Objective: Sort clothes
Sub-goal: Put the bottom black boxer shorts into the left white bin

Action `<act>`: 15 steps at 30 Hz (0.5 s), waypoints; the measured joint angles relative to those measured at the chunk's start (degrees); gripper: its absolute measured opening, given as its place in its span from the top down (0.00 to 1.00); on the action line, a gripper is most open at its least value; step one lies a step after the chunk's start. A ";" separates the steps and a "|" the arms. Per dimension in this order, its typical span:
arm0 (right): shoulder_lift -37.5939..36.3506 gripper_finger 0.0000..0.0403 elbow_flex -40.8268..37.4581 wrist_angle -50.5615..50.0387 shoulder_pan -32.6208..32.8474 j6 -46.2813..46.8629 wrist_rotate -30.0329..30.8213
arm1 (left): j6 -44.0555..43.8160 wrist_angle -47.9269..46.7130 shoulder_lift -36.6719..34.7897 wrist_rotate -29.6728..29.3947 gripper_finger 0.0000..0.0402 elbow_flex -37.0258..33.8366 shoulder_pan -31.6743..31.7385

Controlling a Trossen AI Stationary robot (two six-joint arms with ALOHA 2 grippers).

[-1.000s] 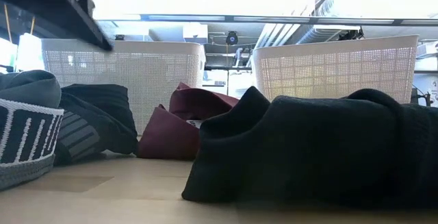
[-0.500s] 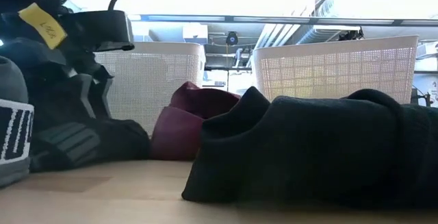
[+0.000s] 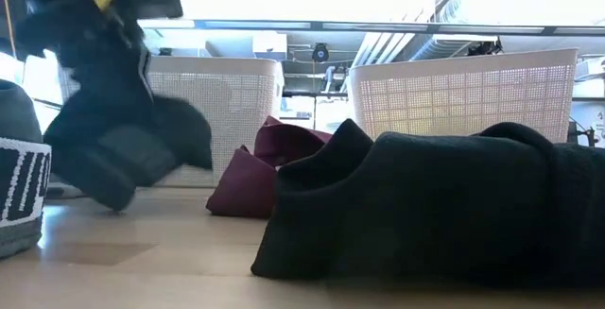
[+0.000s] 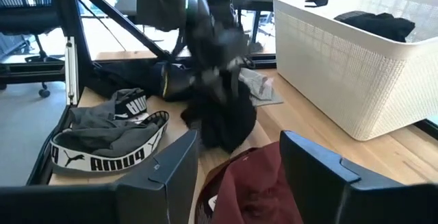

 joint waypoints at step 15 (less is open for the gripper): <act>0.06 0.52 -0.02 0.04 -0.94 0.18 -0.02 | 31.14 -0.08 -20.08 -23.65 0.97 10.98 8.43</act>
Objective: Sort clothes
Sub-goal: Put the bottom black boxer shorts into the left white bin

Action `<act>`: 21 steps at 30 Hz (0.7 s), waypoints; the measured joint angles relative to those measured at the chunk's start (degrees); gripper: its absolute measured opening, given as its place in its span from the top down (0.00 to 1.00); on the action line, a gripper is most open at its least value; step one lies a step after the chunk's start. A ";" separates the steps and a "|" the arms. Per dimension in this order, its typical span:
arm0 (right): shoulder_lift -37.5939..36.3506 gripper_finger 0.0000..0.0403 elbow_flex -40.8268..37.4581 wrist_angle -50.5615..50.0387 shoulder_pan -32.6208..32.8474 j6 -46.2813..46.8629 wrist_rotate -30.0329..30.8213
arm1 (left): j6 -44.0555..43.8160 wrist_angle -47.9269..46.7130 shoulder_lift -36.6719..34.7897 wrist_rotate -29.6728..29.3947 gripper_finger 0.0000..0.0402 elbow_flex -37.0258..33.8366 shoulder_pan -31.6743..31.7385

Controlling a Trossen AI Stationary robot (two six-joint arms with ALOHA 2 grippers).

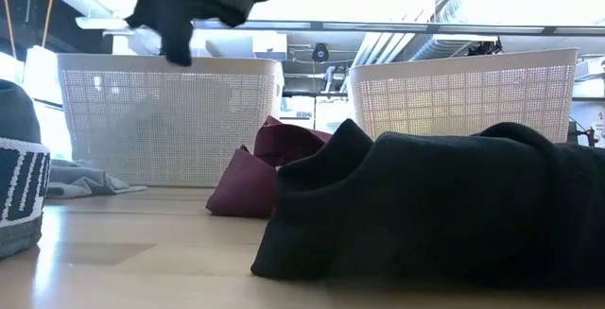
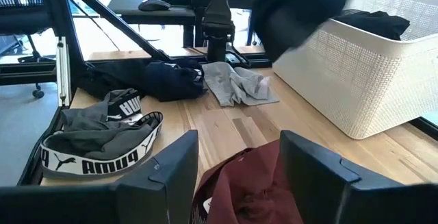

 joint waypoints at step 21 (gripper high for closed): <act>-0.02 0.52 0.00 0.04 -1.24 0.26 -0.04 | 26.69 9.22 6.26 15.84 0.96 4.04 49.20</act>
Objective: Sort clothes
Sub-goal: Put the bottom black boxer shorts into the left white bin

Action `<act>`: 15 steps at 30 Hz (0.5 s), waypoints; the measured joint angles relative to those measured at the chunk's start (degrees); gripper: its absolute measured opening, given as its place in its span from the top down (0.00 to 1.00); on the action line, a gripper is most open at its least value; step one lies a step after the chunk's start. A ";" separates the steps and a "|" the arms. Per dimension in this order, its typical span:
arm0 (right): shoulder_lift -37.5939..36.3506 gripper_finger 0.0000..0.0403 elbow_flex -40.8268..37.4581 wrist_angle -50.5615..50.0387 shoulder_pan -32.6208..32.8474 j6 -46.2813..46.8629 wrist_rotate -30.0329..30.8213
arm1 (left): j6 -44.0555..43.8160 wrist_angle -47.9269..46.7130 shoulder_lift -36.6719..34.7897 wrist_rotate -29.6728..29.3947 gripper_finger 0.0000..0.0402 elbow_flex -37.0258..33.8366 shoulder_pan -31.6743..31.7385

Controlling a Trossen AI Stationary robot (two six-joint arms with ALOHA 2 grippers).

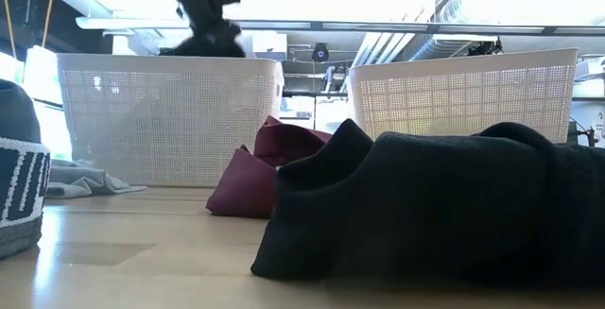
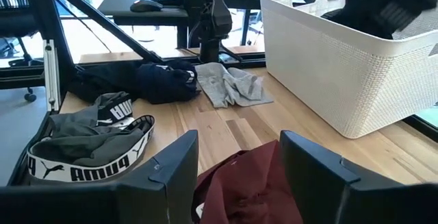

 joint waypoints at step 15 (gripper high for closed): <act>0.00 0.52 0.00 -0.16 0.02 1.71 -2.25 | -9.01 -5.98 17.15 10.74 0.78 -0.04 15.14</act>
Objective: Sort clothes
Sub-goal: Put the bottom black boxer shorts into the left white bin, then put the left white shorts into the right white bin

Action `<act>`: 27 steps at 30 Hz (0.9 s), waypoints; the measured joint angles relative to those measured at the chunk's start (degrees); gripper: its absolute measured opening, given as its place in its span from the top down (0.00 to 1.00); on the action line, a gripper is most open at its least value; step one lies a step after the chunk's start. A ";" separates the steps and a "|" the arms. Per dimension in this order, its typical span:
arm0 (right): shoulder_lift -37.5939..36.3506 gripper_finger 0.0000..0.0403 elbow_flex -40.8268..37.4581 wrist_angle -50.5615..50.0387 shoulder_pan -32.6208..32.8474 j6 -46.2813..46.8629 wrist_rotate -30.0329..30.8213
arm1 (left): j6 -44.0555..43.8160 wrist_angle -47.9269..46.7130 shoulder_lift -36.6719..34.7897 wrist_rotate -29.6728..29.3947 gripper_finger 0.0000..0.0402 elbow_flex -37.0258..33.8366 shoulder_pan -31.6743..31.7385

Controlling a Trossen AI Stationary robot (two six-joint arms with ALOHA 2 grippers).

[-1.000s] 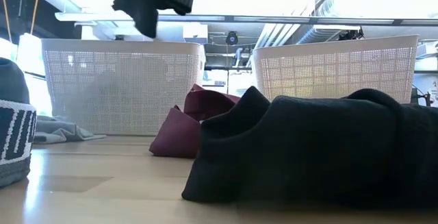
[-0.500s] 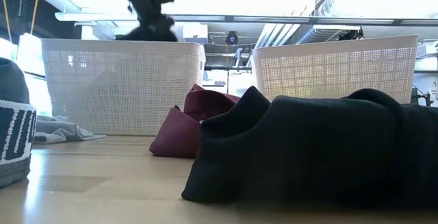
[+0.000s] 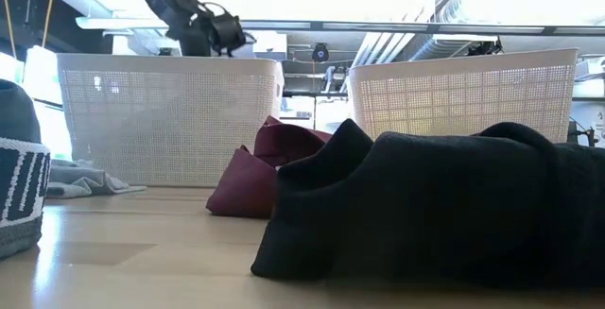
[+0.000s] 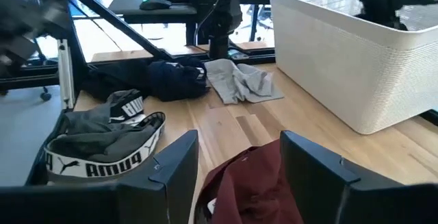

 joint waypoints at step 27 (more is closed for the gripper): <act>0.00 0.52 0.00 -0.57 -0.04 0.85 0.06 | 3.06 -0.50 -28.43 6.52 0.48 1.42 -17.88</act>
